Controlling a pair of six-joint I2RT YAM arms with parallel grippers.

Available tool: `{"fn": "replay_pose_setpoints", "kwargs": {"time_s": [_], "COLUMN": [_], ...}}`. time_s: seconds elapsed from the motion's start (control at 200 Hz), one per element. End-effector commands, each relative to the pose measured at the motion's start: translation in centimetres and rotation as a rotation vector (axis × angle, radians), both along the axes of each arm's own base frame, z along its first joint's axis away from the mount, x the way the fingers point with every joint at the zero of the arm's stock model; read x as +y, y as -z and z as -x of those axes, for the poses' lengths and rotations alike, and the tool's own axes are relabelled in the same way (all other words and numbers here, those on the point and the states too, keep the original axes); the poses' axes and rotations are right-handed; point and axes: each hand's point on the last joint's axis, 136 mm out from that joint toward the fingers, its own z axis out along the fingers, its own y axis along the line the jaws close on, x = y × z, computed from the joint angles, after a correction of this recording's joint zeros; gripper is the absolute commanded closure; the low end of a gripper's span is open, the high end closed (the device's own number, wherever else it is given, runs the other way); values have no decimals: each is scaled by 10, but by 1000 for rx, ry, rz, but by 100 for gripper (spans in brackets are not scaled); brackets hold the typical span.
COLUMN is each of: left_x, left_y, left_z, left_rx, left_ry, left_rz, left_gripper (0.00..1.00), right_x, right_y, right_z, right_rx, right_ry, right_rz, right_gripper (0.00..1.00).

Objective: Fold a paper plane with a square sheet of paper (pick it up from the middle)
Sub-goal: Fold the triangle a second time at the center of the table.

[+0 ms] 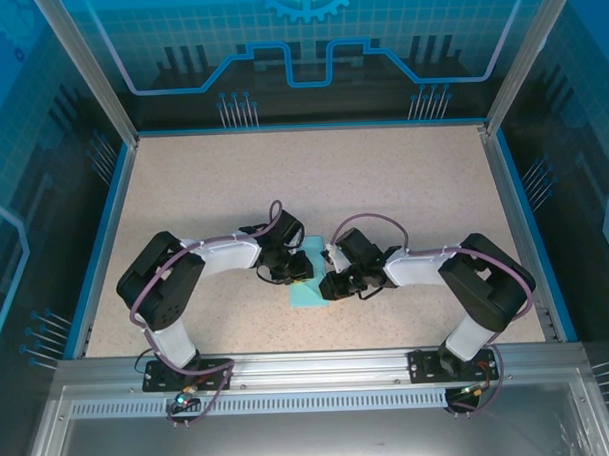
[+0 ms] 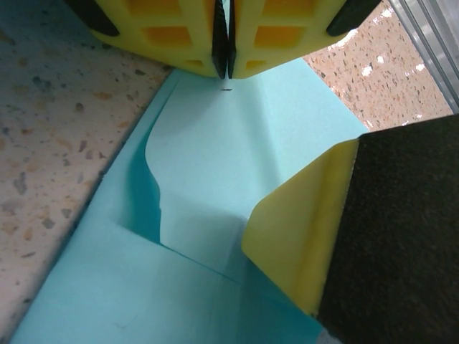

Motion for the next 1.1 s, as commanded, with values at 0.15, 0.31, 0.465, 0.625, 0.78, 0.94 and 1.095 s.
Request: {"fn": "replay_pose_setpoints", "kwargs": {"time_s": [0.15,0.31,0.465,0.625,0.78,0.94,1.095], "left_x": [41,40,38,36,34,35,35], "left_y": [21,25,32,34,34,35,35], "left_z": [7,7,9,9,8,8,9], "left_rx": [17,21,37,43,44,44,46], "left_ry": [0,0,6,10,15,15,19], "left_rz": [-215,-215,-209,-200,-192,-192,-189], "left_gripper": [79,80,80,80,80,79,80], "right_x": [-25,-20,-8,9,24,26,15], "right_y": [43,32,6,-25,-32,-20,-3], "right_z": [24,21,16,12,15,19,24], "right_rx": [39,26,0,-21,-9,9,26], "right_ry": [-36,-37,-29,-25,-46,-62,-58], "right_rz": [178,150,80,-25,-75,-50,1], "right_gripper": [86,86,85,84,84,85,85]}}
